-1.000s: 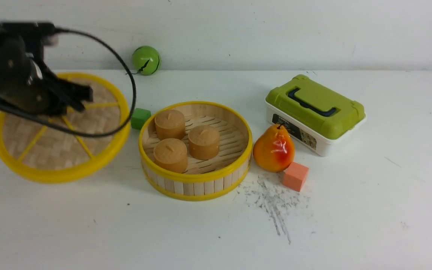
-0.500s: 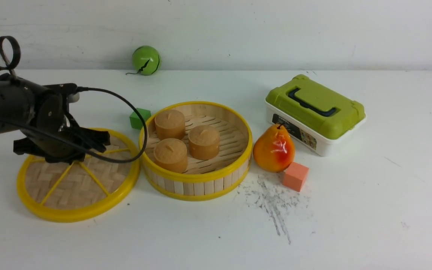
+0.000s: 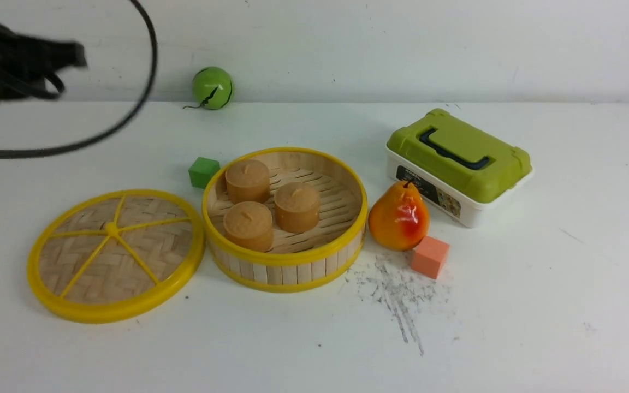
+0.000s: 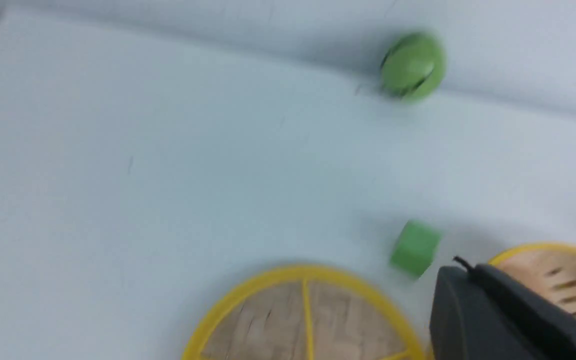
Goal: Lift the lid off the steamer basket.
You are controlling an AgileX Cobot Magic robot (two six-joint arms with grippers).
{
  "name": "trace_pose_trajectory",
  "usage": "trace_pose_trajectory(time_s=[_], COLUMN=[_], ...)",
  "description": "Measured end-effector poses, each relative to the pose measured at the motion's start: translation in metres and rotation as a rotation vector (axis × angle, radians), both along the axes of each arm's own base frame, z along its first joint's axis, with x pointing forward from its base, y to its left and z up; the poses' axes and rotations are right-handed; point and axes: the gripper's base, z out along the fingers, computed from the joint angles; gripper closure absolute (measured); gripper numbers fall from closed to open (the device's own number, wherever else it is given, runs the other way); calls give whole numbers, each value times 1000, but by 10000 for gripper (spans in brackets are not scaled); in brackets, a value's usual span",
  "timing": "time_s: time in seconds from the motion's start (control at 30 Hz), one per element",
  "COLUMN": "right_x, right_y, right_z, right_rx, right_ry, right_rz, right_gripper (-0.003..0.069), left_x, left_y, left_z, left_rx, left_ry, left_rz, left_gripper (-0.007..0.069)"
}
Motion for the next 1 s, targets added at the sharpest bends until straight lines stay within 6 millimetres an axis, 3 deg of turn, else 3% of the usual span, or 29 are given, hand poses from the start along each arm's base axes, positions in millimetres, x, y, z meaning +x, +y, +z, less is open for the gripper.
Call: trace_pose_trajectory(time_s=[0.1, 0.17, 0.2, 0.23, 0.27, 0.3, 0.37, 0.53, 0.67, 1.0], right_x=[0, 0, 0, 0, 0, 0, 0, 0, 0, 0], right_y=[0, 0, 0, 0, 0, 0, 0, 0, 0, 0], right_z=[0, 0, 0, 0, 0, 0, 0, 0, 0, 0], right_rx=[0, 0, 0, 0, 0, 0, 0, 0, 0, 0], right_ry=[0, 0, 0, 0, 0, 0, 0, 0, 0, 0], right_rz=[0, 0, 0, 0, 0, 0, 0, 0, 0, 0], right_gripper=[419, 419, 419, 419, 419, 419, 419, 419, 419, 419], left_x=[-51, -82, -95, -95, -113, -115, -131, -148, -151, -154], left_y=[1, 1, 1, 1, 0, 0, -2, -4, -4, -4], left_z=[31, 35, 35, 32, 21, 20, -5, -45, -67, -101], left_rx=[-17, -25, -29, -29, -42, -45, -106, -192, -203, -186], left_ry=[-145, -197, -215, -209, -214, -213, -180, -108, -55, 25], left_rz=[-46, -79, -93, -96, -123, -126, -149, -158, -155, -146], left_gripper=[637, 637, 637, 637, 637, 637, 637, 637, 637, 637])
